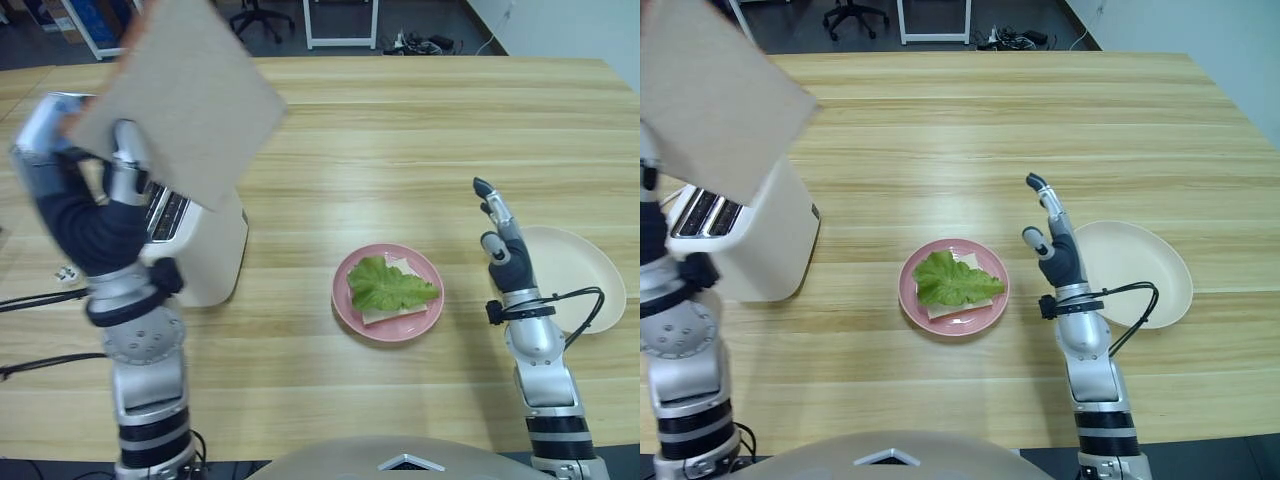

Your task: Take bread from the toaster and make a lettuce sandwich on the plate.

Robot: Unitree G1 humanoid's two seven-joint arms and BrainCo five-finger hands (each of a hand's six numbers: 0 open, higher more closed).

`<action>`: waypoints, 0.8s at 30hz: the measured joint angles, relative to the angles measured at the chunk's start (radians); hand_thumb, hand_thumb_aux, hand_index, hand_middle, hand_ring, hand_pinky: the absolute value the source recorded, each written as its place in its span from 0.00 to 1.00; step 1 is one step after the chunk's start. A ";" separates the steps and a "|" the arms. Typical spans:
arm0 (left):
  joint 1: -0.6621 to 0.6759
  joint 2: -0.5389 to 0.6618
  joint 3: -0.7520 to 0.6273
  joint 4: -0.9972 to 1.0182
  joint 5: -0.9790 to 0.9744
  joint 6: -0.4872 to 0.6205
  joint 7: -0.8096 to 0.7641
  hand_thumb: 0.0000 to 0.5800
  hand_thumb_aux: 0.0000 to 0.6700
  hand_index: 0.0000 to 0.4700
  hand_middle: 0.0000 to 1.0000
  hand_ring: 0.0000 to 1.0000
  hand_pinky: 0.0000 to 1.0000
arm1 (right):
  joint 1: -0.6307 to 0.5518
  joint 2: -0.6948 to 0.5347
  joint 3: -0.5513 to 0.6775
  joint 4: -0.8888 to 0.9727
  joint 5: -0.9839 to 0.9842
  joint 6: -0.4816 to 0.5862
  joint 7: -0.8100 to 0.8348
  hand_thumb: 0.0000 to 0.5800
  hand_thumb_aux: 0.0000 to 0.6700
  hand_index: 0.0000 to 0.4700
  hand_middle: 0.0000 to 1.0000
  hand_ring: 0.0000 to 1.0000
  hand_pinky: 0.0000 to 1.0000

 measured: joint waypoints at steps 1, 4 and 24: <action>-0.001 -0.025 -0.058 0.021 -0.043 0.019 -0.045 1.00 1.00 1.00 1.00 1.00 1.00 | -0.003 0.000 -0.018 0.002 0.007 0.000 -0.008 0.00 0.00 0.00 0.00 0.00 0.00; -0.003 -0.093 -0.218 0.173 -0.097 0.089 -0.168 1.00 1.00 1.00 1.00 1.00 1.00 | -0.007 -0.001 -0.067 0.015 0.022 0.003 -0.022 0.00 0.00 0.00 0.00 0.00 0.00; -0.188 -0.159 -0.373 0.755 -0.008 0.207 -0.460 1.00 1.00 1.00 1.00 1.00 1.00 | -0.012 0.007 -0.023 0.108 -0.046 -0.020 -0.029 0.00 0.00 0.00 0.00 0.00 0.00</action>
